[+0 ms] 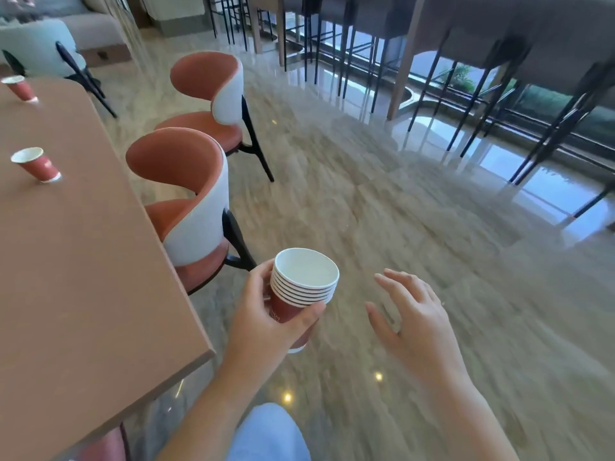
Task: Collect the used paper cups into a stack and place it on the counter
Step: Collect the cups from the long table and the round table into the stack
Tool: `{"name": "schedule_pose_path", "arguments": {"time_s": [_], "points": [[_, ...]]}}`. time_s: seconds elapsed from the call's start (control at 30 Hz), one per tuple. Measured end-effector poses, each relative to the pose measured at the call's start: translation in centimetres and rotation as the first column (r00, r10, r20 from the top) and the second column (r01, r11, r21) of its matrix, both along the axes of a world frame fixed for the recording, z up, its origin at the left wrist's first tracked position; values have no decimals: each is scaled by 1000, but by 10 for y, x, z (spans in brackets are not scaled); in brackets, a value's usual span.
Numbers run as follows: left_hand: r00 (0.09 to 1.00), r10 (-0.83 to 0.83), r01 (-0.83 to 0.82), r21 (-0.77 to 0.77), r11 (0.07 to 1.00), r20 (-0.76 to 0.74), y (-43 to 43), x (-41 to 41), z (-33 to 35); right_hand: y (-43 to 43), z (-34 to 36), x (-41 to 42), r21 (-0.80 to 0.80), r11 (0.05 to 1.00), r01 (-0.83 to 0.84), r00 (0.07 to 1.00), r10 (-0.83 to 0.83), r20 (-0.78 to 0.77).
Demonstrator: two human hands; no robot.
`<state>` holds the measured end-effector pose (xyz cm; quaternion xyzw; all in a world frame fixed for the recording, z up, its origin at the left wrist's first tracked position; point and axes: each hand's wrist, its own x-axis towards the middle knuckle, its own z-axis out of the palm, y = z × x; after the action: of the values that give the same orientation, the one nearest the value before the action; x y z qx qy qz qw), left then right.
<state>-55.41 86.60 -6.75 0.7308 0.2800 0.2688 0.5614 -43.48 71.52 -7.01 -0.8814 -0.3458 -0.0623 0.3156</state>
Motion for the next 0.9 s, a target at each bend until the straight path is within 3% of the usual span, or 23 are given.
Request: {"name": "schedule_pose_path", "arguments": {"time_s": [0.17,0.33,0.67,0.9], "points": [[1000,-4,4,-9,1000,-10,21,42,-10,13,-1,43,-15,1000,-1,999,1,-35],[998,66,-66,21,998,-23,78,100,-15,47,10,116,-49,999,-20,999,22,39],[995,99,-98,-83,992,3,206,251,-15,191,30,266,-150,984,-92,995,86,-48],[984,181,-180,-83,980,0,270,314,-14,257,23,343,-157,978,-140,989,130,-70]]}}
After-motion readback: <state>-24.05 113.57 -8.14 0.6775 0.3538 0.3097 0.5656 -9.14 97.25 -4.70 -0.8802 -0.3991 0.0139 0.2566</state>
